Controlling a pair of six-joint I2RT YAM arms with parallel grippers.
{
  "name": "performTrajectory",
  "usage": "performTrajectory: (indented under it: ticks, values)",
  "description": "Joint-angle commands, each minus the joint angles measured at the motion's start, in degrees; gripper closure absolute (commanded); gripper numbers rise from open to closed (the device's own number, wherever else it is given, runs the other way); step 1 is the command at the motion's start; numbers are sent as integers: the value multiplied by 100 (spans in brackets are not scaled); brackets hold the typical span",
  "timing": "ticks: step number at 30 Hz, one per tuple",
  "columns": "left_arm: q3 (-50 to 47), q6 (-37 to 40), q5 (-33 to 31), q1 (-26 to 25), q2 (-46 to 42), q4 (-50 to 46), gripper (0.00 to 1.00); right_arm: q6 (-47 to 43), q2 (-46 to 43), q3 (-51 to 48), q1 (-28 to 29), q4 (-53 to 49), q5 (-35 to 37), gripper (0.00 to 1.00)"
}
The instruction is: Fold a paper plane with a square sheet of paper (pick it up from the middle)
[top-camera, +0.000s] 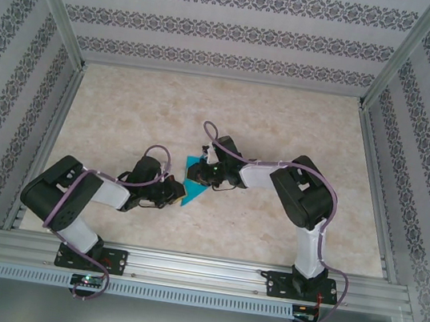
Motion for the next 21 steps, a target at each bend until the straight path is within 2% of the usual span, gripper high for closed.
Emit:
performTrajectory:
  ticks: [1,8,14,21]
  values:
    - [65,344,-221,80,-324,-988,84,-107,122,-30,4,-353,237,84]
    - [150,663,-402,76,-1056,-1718,80,-81,83,-85,14,-311,242,84]
    - [227,707,-54,64,-965,-1495,79,-54,91,-92,36,-286,237,84]
    - [324,809,-75,62,-912,-1643,77,-45,93,-110,43,-259,250,84]
